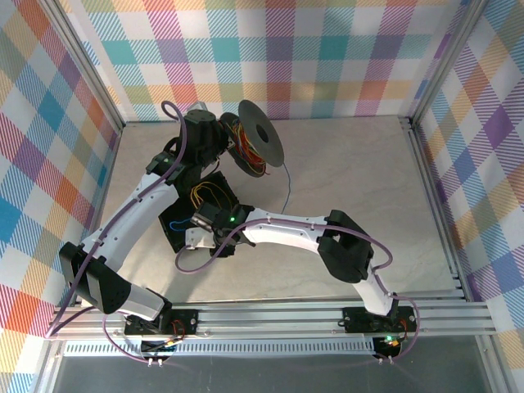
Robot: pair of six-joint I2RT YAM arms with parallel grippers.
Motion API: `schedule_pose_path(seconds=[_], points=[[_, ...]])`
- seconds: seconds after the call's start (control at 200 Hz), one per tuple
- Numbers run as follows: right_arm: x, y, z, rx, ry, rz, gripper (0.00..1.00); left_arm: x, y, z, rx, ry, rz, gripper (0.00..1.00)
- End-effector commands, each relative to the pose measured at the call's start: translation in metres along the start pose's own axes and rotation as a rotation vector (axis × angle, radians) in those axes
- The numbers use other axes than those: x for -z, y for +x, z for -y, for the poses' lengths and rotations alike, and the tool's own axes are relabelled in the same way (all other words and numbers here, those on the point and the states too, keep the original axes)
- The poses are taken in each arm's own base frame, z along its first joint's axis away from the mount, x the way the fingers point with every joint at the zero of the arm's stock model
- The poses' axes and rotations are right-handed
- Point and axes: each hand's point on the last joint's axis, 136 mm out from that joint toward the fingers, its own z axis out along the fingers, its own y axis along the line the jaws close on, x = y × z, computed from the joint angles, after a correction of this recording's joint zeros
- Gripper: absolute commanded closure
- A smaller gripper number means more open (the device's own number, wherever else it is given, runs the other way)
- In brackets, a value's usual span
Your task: Wrap the cables
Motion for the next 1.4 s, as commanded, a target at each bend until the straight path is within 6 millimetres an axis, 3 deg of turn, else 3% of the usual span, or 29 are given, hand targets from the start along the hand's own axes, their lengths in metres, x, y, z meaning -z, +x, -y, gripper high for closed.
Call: schedule_pose_path(seconds=[0.0,0.15,0.295,0.5,0.645,0.875,1.12,1.24,1.395], points=[[0.004,-0.004,0.003,-0.016,-0.019,0.004,0.98,0.039,-0.052,0.049,0.055,0.185,0.145,1.00],[0.022,-0.017,0.000,-0.042,-0.043,0.079,1.00,0.038,-0.052,0.048,0.053,0.183,0.144,1.00],[0.068,-0.037,-0.014,-0.058,-0.098,0.238,1.00,0.032,-0.048,0.044,0.030,0.164,0.134,1.00],[0.180,-0.062,-0.052,-0.004,-0.199,0.700,1.00,0.018,-0.046,0.039,0.009,0.170,0.083,1.00],[0.253,-0.064,-0.052,-0.010,-0.152,0.963,1.00,0.010,-0.036,0.035,-0.005,0.169,0.020,1.00],[0.350,-0.063,-0.012,-0.177,-0.043,1.300,1.00,-0.003,-0.014,0.036,-0.030,0.176,-0.042,1.00],[0.424,-0.056,0.049,-0.514,-0.019,1.549,1.00,-0.011,0.013,0.044,-0.117,0.158,-0.058,1.00],[0.451,-0.026,0.099,-0.776,-0.021,1.703,1.00,-0.013,0.024,0.048,-0.153,0.162,-0.054,1.00],[0.462,0.025,0.162,-1.136,-0.061,1.869,1.00,-0.016,0.044,0.053,-0.206,0.159,-0.060,1.00]])
